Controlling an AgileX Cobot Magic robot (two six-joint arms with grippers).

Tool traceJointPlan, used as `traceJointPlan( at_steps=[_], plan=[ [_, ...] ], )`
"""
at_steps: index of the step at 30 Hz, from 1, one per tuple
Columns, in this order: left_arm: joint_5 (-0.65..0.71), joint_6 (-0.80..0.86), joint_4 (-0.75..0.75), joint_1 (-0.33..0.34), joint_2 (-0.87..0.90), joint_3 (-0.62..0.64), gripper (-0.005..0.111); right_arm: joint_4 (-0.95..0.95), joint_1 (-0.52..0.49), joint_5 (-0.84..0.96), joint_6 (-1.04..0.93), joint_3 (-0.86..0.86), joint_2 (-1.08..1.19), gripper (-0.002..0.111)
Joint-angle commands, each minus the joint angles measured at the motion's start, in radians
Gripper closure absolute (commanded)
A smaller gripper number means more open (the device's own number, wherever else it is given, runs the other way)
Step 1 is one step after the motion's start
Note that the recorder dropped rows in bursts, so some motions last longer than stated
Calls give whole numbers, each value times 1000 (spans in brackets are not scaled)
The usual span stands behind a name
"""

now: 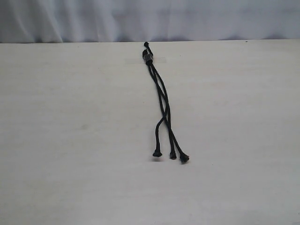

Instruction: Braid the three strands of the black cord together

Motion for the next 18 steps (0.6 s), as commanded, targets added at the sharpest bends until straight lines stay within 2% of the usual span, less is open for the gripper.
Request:
traceJointPlan(
  at_steps=[1, 18],
  plan=[
    [-9, 0, 0, 2, -4, 3, 107, -7, -6, -17, -12, 4, -5, 104],
    [-3, 0, 4, 8, -10, 3, 107, -7, -6, -17, -12, 4, -5, 104]
  ],
)
